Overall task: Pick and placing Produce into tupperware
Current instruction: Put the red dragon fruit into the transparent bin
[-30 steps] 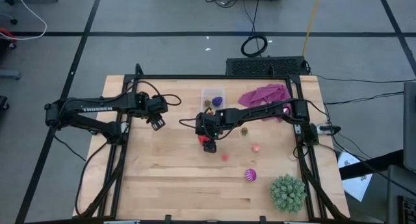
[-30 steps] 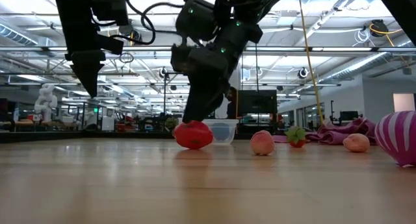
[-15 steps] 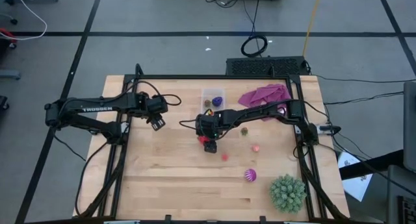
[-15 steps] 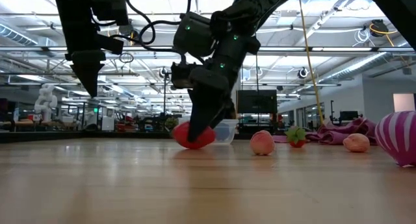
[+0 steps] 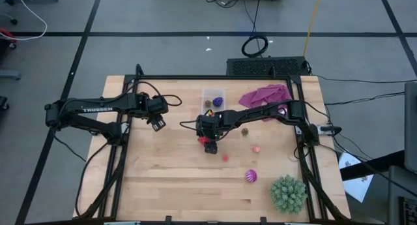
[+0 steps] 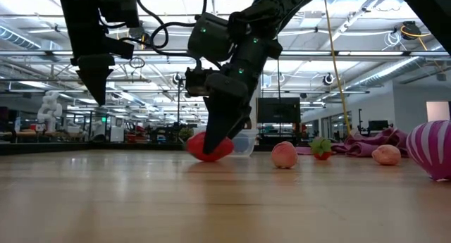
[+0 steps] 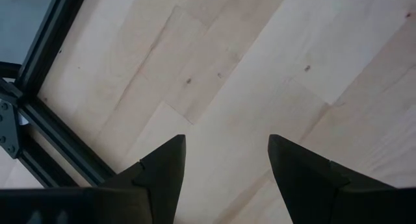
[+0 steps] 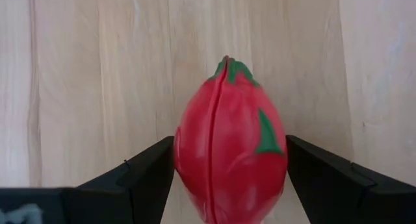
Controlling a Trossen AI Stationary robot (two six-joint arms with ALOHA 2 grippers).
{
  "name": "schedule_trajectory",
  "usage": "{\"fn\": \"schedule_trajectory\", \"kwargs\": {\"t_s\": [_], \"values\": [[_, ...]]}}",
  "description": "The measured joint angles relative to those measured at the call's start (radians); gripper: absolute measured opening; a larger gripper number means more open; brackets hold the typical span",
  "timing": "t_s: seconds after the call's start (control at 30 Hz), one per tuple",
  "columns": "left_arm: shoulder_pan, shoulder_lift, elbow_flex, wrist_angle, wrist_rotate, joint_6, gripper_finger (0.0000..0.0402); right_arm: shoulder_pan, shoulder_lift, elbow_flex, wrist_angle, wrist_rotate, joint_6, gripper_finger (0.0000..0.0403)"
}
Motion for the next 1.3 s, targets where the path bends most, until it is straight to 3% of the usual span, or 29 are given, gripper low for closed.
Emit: {"fn": "schedule_trajectory", "kwargs": {"t_s": [0.23, 0.6, 1.0, 1.3], "values": [[0.0, 0.0, 0.0, 0.0, 0.002, 0.0, 0.0225, 0.0, 0.0, 0.0, 0.001, 0.0, 0.0, 0.027], [0.0, 0.0, 0.0, 0.0, 0.002, 0.0, 0.0225, 0.001, 0.0, 0.0, 0.0, 0.0, 0.014, 0.0218], [0.0, 0.0, 0.0, 0.0, 0.002, -0.005, 0.0225, 0.001, -0.014, -0.001, -0.007, -0.001, 0.026, 0.0221], [0.0, 0.0, 0.0, 0.0, 0.006, -0.006, 0.0225, 0.001, -0.107, 0.0, -0.005, 0.0, 0.015, 0.0232]]}}
